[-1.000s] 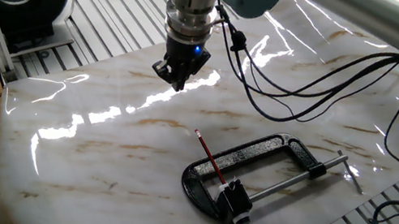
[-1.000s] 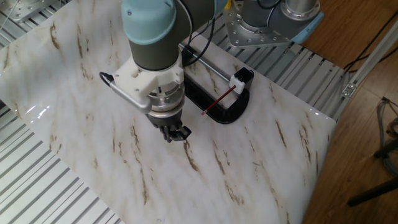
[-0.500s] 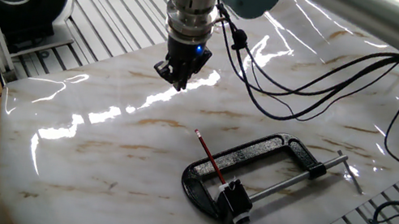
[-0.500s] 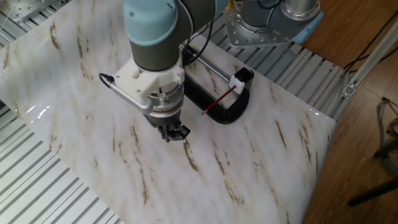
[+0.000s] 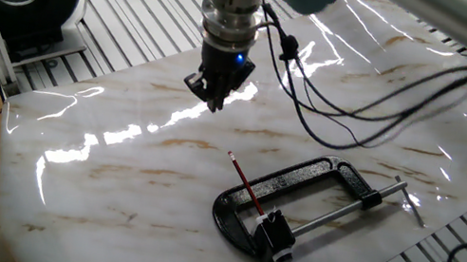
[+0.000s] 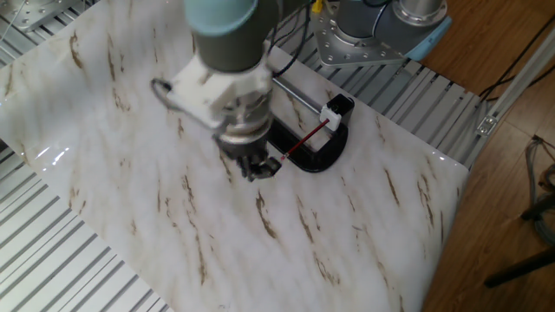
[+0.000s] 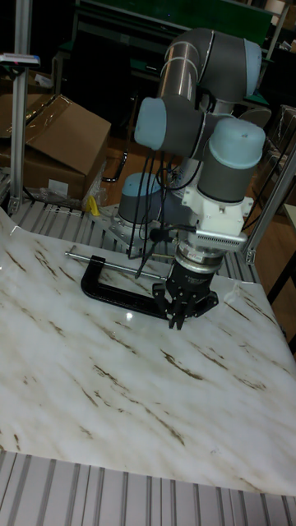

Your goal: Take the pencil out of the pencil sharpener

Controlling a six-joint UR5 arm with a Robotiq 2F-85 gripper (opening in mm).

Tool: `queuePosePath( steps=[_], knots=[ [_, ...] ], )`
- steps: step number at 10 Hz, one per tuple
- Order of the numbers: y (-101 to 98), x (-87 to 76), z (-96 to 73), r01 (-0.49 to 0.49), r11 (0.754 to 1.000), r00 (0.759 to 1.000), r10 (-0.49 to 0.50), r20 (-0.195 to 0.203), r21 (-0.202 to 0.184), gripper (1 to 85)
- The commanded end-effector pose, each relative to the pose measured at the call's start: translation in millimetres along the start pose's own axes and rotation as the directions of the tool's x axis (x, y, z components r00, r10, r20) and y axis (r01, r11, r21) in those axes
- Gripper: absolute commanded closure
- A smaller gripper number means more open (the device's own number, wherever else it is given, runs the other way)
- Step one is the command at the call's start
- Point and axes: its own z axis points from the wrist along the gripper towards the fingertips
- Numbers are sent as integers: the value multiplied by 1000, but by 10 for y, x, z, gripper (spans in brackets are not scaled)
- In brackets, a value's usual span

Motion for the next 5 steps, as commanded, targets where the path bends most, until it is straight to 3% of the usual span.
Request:
queuePosePath(
  steps=[1, 5],
  knots=[
    [96, 350, -92, -48, 998, 999, 48, 4, -28, 627],
    [75, 579, 108, -74, 997, 997, 75, 17, -36, 627]
  ],
)
